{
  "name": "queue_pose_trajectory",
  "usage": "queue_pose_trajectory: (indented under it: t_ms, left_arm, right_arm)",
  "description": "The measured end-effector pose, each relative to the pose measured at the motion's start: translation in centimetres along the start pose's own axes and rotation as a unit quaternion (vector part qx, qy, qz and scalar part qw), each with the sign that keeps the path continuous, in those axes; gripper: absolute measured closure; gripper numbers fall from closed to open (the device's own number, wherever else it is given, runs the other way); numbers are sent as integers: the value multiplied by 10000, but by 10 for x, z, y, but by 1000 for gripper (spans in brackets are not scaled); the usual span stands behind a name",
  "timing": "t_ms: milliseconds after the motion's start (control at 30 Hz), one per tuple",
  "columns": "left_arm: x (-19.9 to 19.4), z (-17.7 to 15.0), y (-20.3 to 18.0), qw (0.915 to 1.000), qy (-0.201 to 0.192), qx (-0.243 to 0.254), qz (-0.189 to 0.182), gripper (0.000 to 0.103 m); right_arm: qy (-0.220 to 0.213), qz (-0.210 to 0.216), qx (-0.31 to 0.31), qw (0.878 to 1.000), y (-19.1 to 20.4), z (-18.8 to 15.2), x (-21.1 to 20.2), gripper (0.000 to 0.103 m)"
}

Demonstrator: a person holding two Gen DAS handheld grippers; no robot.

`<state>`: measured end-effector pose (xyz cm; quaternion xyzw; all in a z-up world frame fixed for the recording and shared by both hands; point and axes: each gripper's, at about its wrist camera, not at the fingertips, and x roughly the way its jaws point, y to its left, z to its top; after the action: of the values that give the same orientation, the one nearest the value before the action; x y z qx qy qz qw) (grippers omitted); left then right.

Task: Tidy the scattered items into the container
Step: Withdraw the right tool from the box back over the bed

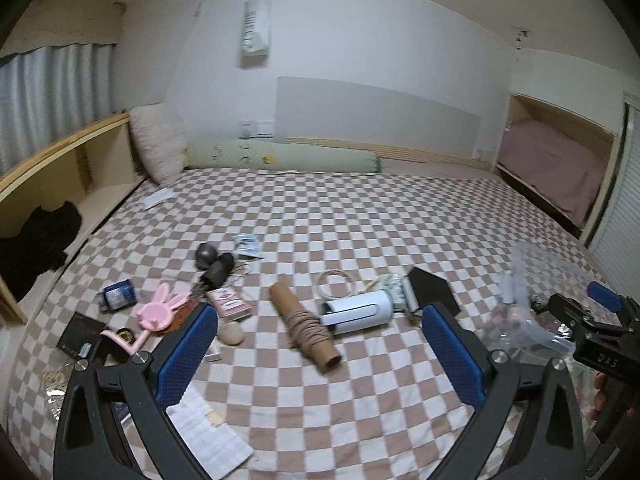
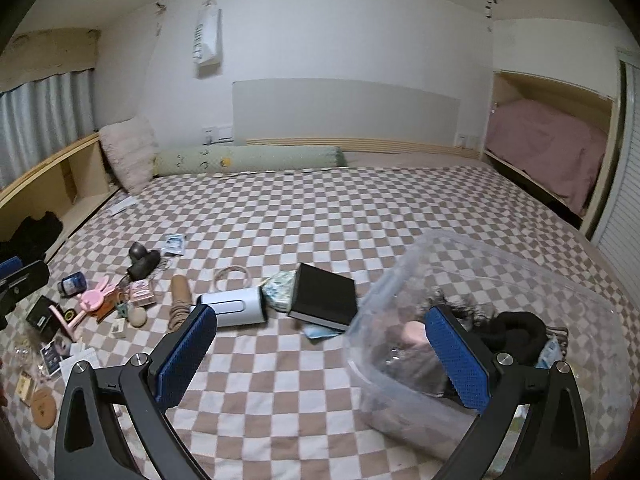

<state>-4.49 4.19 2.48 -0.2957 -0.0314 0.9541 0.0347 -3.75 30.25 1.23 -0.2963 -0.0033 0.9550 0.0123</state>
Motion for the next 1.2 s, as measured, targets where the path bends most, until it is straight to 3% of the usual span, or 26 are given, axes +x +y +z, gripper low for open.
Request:
queue_pose_trajectory:
  t_ms: [200,500,933,1200]
  left_arm:
    - [-4,-9,28,9996,75,-37,279,0]
    - [-13,-20,65,9984,148,-90,547,0]
    - [-29,-36,132,9934,155,-454,1043,0]
    - [-33,-44,177,9896,355,-947,1022,0]
  right_arm:
    - [-59,80,-260,9996,27,-3,5,0]
    - [249,328,-692,9968,79,-10,16,0]
    - [517,1059,-1137,9865,167,-24,24,0]
    - [735,1444,-1385,9770,203,-39,28,0]
